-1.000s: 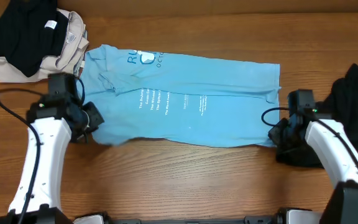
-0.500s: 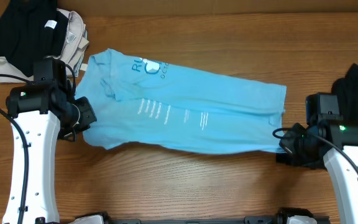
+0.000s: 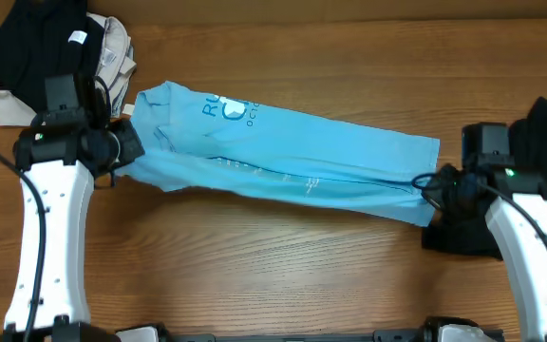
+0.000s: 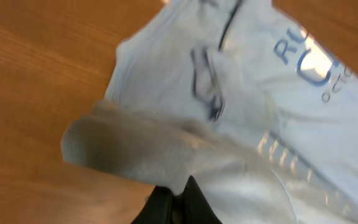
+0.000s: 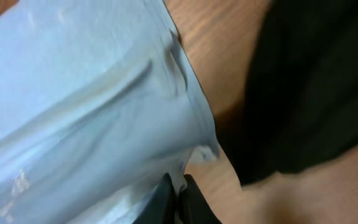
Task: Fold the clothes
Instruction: 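Lift the near hem and fold it up over the shirt's top half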
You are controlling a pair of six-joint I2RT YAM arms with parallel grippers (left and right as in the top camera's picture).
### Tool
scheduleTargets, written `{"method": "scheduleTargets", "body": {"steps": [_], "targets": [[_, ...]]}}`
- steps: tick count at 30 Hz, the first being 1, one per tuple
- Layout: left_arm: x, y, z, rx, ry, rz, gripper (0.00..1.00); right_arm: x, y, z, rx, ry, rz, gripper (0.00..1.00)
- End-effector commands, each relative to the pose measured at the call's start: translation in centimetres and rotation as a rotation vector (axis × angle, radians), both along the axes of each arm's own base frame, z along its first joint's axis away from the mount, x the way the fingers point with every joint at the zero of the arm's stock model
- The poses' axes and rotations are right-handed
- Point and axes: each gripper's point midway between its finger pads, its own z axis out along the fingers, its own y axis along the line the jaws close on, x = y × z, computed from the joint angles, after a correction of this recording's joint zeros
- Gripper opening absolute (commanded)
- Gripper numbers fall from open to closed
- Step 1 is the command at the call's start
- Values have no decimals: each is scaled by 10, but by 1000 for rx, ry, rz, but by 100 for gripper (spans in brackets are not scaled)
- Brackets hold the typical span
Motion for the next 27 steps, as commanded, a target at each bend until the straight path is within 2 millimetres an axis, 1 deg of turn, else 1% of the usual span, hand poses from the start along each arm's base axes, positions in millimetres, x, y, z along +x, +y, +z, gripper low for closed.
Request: {"method": "scheduleTargets", "body": {"steps": [1,4,7,9,12,14,15,16,17,18,19,20,21,23,27], "targets": [[23,7,-18,6,-1,9,4,22,-4,-11,-11,-9,10,4],[48,6,-37,-12,-18,-5,4,47,-6,-25,-17,-47,23,4],[79,3,-57,-6,-58,-22,4,70,-8,-34,-23,-94,24,4],[103,-3,-73,-13,-99,-44,5,84,-9,-40,-26,-128,24,4],[130,-17,-88,-44,-157,-85,5,97,-10,-47,-28,-155,24,4],[142,-27,-92,-71,-193,-115,6,103,-11,-51,-30,-162,23,4],[146,-32,-92,-83,-209,-129,9,105,-11,-52,-31,-167,23,5],[150,-37,-90,-94,-228,-145,15,108,-12,-52,-34,-178,22,11],[153,-41,-88,-93,-240,-152,22,110,-12,-51,-35,-187,23,23],[154,-43,-87,-92,-249,-159,38,112,-12,-50,-38,-197,31,34],[156,-46,-86,-92,-257,-165,57,114,-12,-49,-38,-204,40,46],[157,-51,-85,-89,-261,-180,73,114,-12,-48,-38,-204,41,56],[157,-54,-85,-86,-261,-190,84,113,-11,-48,-35,-198,42,60],[155,-58,-86,-70,-251,-225,100,109,-10,-47,-28,-173,44,62],[142,-56,-82,-78,-180,-222,100,97,-12,-49,-44,-117,118,72]]}}
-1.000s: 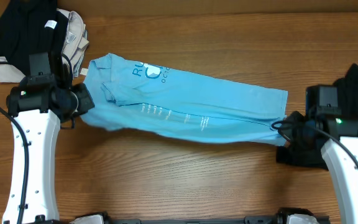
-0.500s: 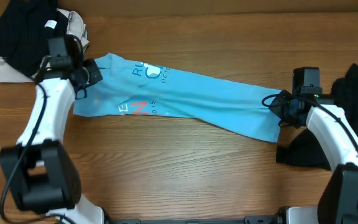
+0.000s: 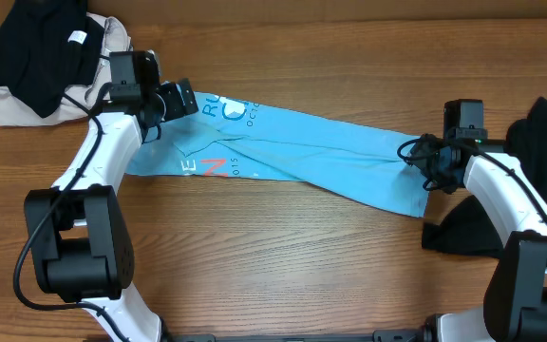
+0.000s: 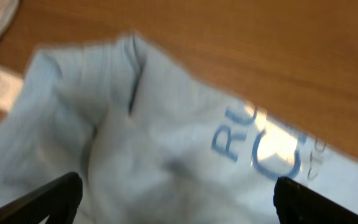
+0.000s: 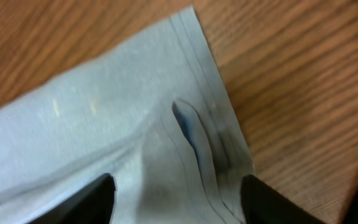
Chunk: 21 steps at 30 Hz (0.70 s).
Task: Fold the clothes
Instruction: 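Lift the near hem and fold it up over the shirt's top half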
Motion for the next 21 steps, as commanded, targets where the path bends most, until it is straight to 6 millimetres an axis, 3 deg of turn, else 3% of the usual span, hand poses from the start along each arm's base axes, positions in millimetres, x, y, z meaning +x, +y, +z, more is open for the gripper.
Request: {"method": "scheduleTargets", "body": {"steps": [1,6,8,11,15,21], "targets": [[-3,0,21,10,26,-33,100,2,-6,7,-36,3,98,77],[-22,6,39,57,124,-107,100,-7,-11,-7,-64,46,186,81],[-26,6,44,78,139,-146,100,-6,-13,-14,-67,60,201,96],[-31,6,46,89,158,-168,100,-4,-13,-25,-73,75,246,99],[-36,6,43,92,181,-175,100,-4,-9,-36,-48,90,256,88],[-41,11,40,119,209,-167,100,-7,0,-43,6,106,266,56]]}}
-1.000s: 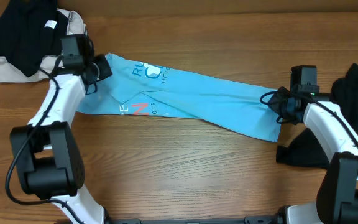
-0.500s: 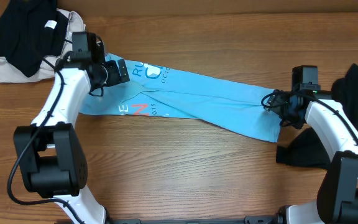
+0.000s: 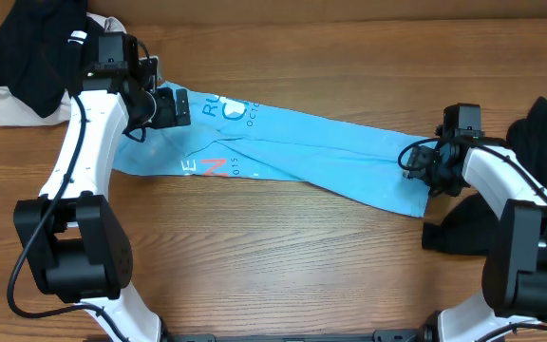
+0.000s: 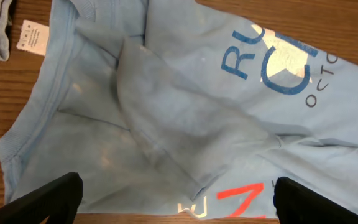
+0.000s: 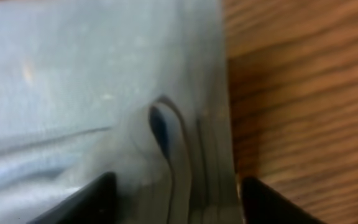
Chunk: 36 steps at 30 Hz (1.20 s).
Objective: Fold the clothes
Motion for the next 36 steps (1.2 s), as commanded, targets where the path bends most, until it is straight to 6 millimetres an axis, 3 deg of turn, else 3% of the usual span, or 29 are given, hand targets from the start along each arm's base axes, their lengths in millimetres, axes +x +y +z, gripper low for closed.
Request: {"method": "scheduleTargets", "body": {"steps": [1,7,10,11,13,16,27,36], "targets": [[3,8,11,42,-26,-7,100,-1,6,-3,38,7,13,53],[1,14,10,74,-18,5,100,-4,6,-10,36,5,13,33],[2,14,10,74,-19,5,100,-3,5,-13,32,-7,12,31],[2,14,10,74,-19,5,100,-4,3,-14,19,-9,9,35],[2,14,10,74,-19,5,100,-4,-3,-15,-12,-10,0,63],[1,14,10,74,-18,5,100,-5,-12,-16,-50,-5,-19,75],[1,14,9,74,-15,5,100,-12,-17,-22,-47,7,-36,75],[1,14,5,68,-9,16,100,-4,-8,-18,5,-21,-22,81]]}}
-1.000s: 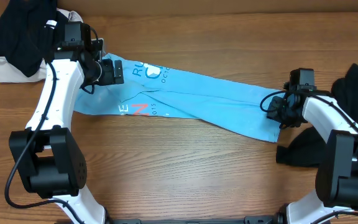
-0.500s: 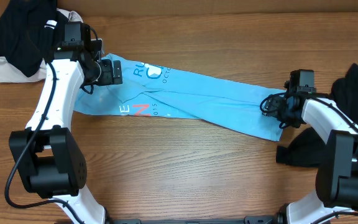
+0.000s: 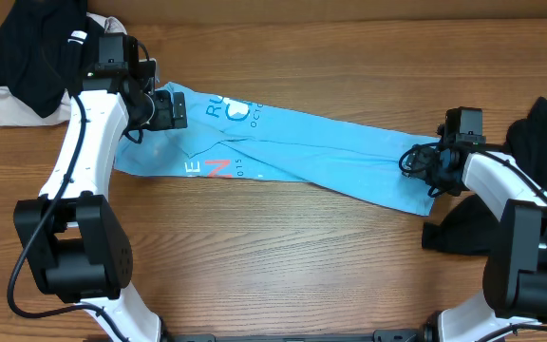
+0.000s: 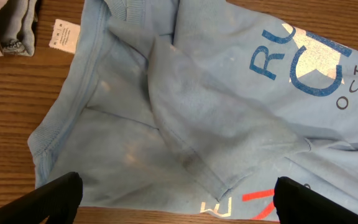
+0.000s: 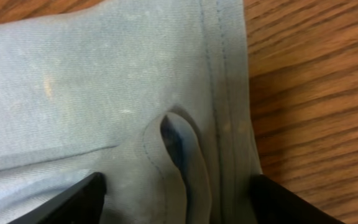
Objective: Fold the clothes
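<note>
A light blue T-shirt (image 3: 302,152) lies folded lengthwise in a long band across the wooden table (image 3: 273,275), with blue print near the collar and red letters on the near fold. My left gripper (image 3: 166,107) hovers open over the collar end; the left wrist view shows it (image 4: 179,202) spread wide above the cloth (image 4: 185,118), holding nothing. My right gripper (image 3: 424,169) stands open over the hem end, and the right wrist view shows it (image 5: 176,202) straddling a small pucker in the hem (image 5: 173,134).
A black garment (image 3: 36,43) lies on a pale one (image 3: 3,104) at the back left corner. More black clothing sits at the right edge, just beyond the right arm. A white tag (image 4: 64,34) lies beside the collar.
Both grippers stay open over the ends of the shirt. Each has shifted only slightly, the right one a little toward the near edge. The shirt lies as before.
At first both grippers were shut on the shirt, holding its near edge stretched between them. A moment later both were open and the shirt lay folded lengthwise, red letters showing. Since then the arms have stayed over its two ends.
</note>
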You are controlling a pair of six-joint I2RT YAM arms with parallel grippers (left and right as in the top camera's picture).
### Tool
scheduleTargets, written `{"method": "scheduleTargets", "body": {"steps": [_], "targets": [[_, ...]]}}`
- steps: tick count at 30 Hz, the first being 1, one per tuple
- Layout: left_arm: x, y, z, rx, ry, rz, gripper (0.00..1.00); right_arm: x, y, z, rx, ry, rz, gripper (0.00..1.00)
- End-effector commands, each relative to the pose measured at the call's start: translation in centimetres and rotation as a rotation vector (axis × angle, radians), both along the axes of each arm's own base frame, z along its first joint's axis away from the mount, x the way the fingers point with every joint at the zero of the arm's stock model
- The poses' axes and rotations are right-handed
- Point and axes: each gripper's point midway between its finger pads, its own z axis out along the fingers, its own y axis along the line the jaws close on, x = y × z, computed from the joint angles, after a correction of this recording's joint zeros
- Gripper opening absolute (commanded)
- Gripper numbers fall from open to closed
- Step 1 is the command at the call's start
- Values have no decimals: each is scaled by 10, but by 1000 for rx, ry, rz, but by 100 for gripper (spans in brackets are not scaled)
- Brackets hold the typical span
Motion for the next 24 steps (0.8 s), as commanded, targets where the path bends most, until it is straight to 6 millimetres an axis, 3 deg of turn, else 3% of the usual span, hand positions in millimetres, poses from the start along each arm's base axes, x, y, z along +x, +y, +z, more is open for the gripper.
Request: {"method": "scheduleTargets", "body": {"steps": [1,12,24], "targets": [[3,3,6,8,-19,7,100,-13,-2,-12,17,46,-16,82],[7,3,7,0,-33,28,100,-7,2,-4,46,42,-8,93],[3,2,6,-6,-16,26,100,-8,2,-1,47,52,-6,97]]}}
